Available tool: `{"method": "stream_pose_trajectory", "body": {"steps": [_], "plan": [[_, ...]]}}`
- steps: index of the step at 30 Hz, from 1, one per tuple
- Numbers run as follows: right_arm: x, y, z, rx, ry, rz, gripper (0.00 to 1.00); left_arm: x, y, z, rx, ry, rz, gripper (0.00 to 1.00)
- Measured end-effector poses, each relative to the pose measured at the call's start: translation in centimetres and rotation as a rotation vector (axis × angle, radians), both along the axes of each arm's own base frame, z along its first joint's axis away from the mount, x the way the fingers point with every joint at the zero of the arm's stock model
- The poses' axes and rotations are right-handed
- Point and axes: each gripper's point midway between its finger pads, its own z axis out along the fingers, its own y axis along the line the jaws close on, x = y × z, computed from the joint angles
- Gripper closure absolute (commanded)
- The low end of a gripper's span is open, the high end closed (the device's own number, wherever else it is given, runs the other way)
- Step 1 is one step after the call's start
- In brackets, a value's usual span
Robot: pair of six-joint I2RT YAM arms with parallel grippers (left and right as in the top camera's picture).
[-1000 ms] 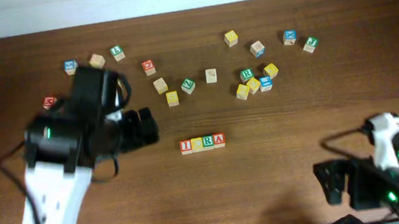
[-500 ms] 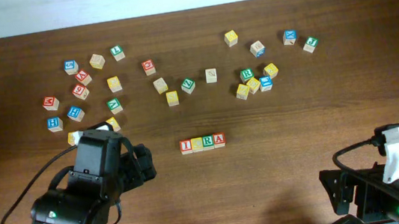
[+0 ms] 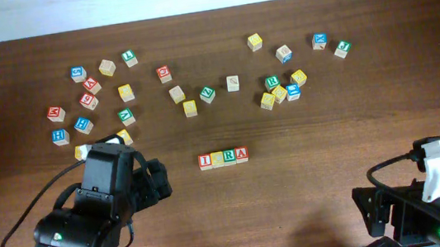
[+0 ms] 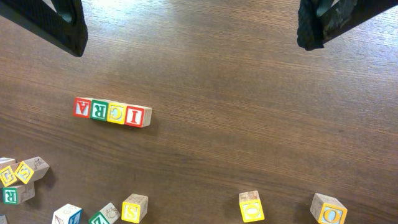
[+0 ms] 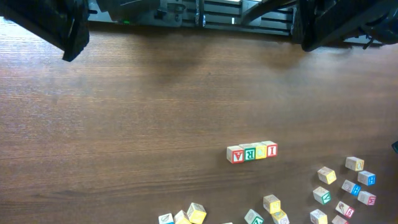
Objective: Spell out ICRA
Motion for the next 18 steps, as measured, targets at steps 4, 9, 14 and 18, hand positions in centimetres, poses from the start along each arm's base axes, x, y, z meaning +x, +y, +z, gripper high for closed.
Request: {"method": "stream_pose_trajectory", "body": {"steps": [4, 9, 14, 18], "plan": [[0.0, -0.1, 0.0, -0.01, -0.004, 0.001, 0.02, 0.0, 0.0, 0.0, 0.0, 0.0, 0.0, 0.01], [1.2, -1.2, 0.3, -0.051, -0.05, -0.052, 0.02, 0.0, 0.0, 0.0, 0.0, 0.0, 0.0, 0.01], [5.7, -1.3, 1.6, -0.095, -0.29, -0.01, 0.02, 0.0, 0.0, 0.0, 0.0, 0.0, 0.0, 0.01], [4.6, -1.8, -0.9, -0.14, -0.328, 0.014, 0.02, 0.0, 0.0, 0.0, 0.0, 0.0, 0.0, 0.01]]}}
